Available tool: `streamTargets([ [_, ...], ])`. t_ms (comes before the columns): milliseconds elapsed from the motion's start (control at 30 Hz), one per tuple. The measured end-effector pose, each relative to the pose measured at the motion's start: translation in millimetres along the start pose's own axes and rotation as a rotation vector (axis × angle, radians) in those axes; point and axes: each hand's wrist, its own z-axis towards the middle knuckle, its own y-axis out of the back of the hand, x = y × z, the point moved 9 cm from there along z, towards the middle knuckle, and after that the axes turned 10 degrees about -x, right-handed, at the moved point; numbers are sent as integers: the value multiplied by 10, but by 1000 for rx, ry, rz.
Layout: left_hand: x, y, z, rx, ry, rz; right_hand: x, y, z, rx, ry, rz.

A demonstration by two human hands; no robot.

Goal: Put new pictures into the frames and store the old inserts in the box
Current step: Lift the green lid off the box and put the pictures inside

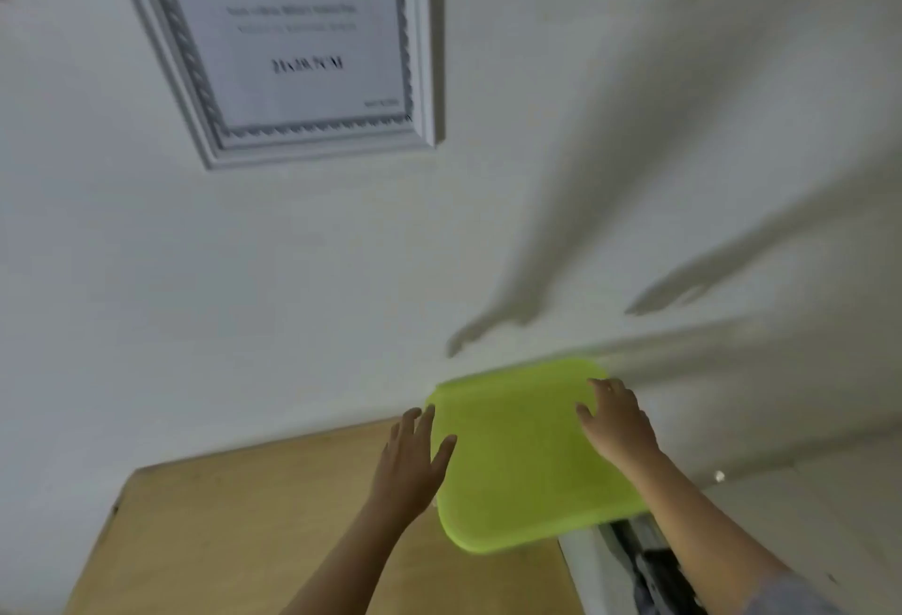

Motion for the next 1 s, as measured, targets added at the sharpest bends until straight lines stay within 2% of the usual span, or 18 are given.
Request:
streamTargets([
  [100, 60, -447, -188, 141, 75, 65, -414, -296, -140, 103, -52, -135],
  [200, 81, -666, -271, 198, 113, 96, -577, -408, -181, 82, -58, -200],
  [333, 85, -726, -302, 165, 167, 33, -636, -433, -134, 2, -79, -157],
  [467, 100, -748, -329, 131, 185, -20, -772, -458, -70, -14, -177, -53],
  [1000, 124, -739, -283, 25, 346, -249, -862, -418, -106, -160, -280, 218],
])
